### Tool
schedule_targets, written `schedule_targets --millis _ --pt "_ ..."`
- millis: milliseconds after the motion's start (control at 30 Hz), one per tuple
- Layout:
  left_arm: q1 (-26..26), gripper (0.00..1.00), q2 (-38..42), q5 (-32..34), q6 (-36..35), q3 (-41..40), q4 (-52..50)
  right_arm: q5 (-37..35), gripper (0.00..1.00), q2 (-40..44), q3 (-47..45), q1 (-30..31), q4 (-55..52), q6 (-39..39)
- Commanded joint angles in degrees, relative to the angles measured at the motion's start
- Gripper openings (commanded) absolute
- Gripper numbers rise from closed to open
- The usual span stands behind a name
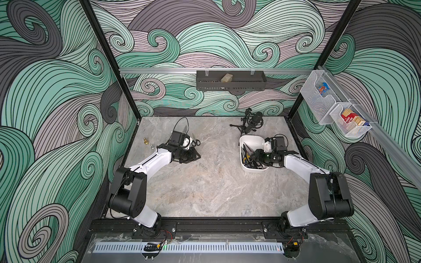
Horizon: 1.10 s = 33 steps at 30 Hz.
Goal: Take the scissors out of the storage box
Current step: Pick up the scissors from the storage box.
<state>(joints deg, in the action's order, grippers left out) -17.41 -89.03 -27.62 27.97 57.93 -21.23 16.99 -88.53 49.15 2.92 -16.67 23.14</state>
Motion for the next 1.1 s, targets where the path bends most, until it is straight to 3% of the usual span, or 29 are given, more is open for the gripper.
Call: schedule_targets --millis 0,433,967,1067 --pt "-0.3 0.33 0.9 -0.9 0.9 2.1 1.3 0.0 0.50 -2.4 2.6 -0.4 -0.4 -2.9" --pt "-0.3 0.32 3.1 -0.9 2.0 0.0 2.4 5.0 0.31 -6.8 4.0 -0.4 1.3 -2.8" --pt "-0.3 0.32 3.4 -1.7 2.9 -0.9 3.2 5.9 0.02 -4.7 3.1 -0.4 1.6 -2.5" --pt "-0.3 0.34 3.0 -3.5 3.5 -0.8 3.6 5.6 0.00 -3.6 3.2 -0.7 1.6 -2.7"
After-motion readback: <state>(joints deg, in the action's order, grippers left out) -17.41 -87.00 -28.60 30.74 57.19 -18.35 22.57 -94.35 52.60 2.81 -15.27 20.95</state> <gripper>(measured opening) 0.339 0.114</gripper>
